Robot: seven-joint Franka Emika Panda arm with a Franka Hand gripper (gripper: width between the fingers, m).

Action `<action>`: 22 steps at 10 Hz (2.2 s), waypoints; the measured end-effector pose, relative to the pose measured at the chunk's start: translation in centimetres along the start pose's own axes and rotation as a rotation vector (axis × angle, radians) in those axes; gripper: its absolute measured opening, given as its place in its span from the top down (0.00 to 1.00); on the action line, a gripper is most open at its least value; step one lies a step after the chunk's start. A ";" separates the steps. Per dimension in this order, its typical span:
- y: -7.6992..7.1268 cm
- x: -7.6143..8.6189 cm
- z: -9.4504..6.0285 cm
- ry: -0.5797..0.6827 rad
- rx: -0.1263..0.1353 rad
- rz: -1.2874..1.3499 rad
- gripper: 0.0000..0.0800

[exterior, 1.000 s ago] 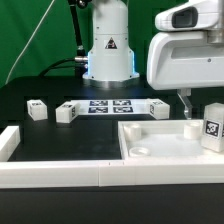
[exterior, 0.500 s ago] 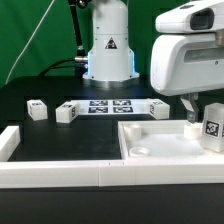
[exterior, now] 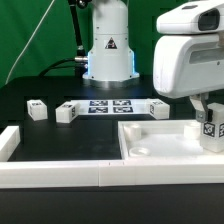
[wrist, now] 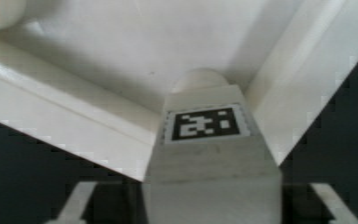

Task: Assemble one leg

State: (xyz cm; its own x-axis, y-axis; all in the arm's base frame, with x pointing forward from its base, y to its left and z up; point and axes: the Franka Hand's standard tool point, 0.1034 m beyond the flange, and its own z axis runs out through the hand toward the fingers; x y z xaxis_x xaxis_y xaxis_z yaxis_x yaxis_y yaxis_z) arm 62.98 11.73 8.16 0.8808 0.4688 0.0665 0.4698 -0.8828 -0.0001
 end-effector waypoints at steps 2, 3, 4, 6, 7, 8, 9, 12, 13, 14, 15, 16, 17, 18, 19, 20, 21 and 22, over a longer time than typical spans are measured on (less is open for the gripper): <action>0.0 0.0 0.0 0.000 0.000 0.008 0.64; 0.0 0.0 0.0 0.000 0.000 0.010 0.64; -0.1 0.0 0.0 0.000 0.003 0.153 0.64; 0.0 0.0 0.0 0.001 0.011 0.426 0.64; 0.0 0.0 0.0 0.000 0.011 0.519 0.64; 0.0 0.0 0.1 -0.001 0.013 0.650 0.64; 0.0 -0.1 0.2 -0.004 0.009 0.804 0.64; 0.1 -0.3 0.3 -0.004 -0.008 1.234 0.64; 0.3 -0.4 0.2 -0.006 -0.001 1.310 0.64; 0.4 -0.4 0.2 -0.009 0.011 1.356 0.64; 0.4 -0.4 0.3 -0.011 0.015 1.428 0.64; 0.2 -0.3 0.2 -0.012 0.020 1.471 0.53; 0.1 -0.3 0.2 -0.013 0.023 1.498 0.53; 0.1 -0.2 0.2 -0.012 0.023 1.465 0.29; 0.1 -0.2 0.2 -0.008 0.024 1.364 0.22; 0.0 -0.2 0.2 -0.008 0.026 1.349 0.20; -0.1 -0.1 0.2 -0.006 0.023 1.232 0.20; -0.6 0.0 0.2 -0.006 0.025 1.091 0.19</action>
Offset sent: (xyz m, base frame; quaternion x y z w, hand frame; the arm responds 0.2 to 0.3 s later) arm -0.0022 -0.0040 -0.0025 -0.0062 -0.0061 0.2438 0.9698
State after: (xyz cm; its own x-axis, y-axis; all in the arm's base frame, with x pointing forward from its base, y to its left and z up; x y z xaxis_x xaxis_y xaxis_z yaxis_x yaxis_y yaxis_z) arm 62.73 12.24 7.94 0.8241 -0.5663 0.0139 -0.5639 -0.8223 -0.0763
